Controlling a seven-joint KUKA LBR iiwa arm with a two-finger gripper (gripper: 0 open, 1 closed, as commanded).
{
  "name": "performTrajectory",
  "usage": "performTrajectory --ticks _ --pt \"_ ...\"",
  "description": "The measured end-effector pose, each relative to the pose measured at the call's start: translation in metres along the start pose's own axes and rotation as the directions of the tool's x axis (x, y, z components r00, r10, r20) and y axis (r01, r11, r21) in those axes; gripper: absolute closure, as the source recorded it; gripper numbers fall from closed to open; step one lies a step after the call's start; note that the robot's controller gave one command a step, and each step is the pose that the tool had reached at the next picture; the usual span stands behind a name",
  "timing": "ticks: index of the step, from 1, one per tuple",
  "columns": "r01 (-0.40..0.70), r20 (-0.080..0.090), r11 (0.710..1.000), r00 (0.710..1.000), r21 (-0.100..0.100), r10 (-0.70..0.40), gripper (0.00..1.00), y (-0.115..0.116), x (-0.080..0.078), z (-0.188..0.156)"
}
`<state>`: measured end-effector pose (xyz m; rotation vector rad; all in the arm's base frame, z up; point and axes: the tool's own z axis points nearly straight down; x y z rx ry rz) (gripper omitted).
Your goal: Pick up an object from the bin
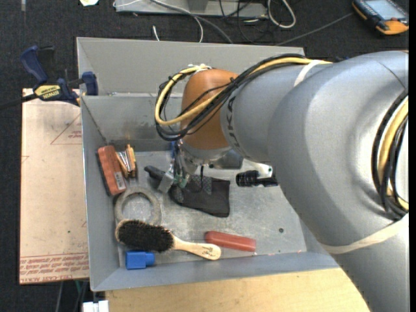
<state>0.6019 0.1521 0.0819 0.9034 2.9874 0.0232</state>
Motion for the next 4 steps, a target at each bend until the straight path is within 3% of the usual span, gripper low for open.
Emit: performTrajectory --ticks 1,2,3,4 --pt "0.000 0.000 1.000 1.000 0.000 0.000 1.00 0.000 0.000 0.000" --pt "0.219 0.004 0.976 0.976 -0.005 -0.219 1.00 -0.008 -0.044 0.010" --pt "0.279 -0.011 0.960 0.960 -0.003 -0.279 1.00 -0.010 -0.057 0.010" --pt "0.280 -0.011 0.960 0.960 -0.003 -0.280 1.00 -0.010 -0.057 0.010"
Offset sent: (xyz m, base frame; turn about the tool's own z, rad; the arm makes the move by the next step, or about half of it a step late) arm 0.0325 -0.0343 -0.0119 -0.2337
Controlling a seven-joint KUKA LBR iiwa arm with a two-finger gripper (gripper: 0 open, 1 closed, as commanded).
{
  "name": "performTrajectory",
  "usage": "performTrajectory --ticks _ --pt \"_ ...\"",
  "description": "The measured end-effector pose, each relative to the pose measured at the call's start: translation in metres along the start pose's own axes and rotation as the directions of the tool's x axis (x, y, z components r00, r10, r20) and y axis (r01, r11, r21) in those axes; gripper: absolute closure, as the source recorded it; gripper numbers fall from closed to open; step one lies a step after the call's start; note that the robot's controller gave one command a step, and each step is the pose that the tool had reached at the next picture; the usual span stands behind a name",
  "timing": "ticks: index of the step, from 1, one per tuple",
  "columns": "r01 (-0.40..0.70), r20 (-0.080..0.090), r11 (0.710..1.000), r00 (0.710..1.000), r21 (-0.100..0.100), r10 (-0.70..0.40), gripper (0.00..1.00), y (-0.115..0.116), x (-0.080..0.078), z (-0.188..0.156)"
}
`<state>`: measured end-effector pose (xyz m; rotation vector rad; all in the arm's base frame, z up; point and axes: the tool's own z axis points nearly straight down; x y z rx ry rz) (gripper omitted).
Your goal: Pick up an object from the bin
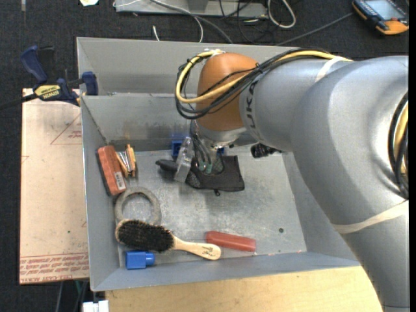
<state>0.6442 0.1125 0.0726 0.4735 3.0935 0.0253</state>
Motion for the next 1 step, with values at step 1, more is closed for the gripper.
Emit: performTrajectory --ticks 1 --pt "0.000 0.000 1.000 1.000 0.000 0.000 1.00 0.0000 0.0000 0.0000"
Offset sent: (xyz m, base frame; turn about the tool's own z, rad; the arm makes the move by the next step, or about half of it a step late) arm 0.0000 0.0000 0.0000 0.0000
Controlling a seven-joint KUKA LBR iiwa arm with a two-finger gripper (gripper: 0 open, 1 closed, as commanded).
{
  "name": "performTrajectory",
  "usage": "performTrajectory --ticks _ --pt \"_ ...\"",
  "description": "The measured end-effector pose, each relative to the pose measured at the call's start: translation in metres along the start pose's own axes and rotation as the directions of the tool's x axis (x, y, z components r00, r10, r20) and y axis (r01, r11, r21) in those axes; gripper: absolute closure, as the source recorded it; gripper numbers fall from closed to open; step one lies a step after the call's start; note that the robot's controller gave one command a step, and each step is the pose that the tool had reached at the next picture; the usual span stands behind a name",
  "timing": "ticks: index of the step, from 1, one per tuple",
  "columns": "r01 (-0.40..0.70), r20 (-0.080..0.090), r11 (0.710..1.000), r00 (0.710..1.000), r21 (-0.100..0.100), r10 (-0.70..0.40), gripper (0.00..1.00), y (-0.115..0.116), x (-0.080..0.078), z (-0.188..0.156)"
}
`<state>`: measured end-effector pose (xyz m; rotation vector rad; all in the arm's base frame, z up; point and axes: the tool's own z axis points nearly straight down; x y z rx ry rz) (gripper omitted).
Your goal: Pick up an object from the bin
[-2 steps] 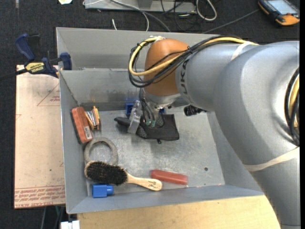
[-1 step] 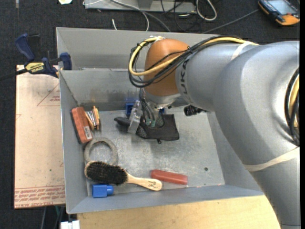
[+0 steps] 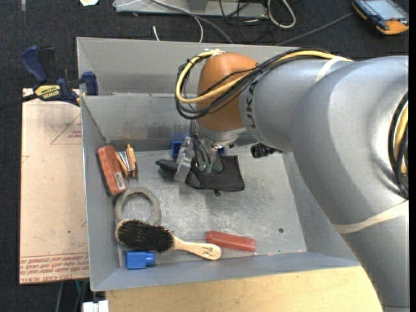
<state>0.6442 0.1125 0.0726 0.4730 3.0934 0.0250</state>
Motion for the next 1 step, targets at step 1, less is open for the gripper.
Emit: performTrajectory --ticks 1 --pt "0.000 0.000 1.000 1.000 0.000 0.000 1.00 0.0000 0.0000 0.0000"
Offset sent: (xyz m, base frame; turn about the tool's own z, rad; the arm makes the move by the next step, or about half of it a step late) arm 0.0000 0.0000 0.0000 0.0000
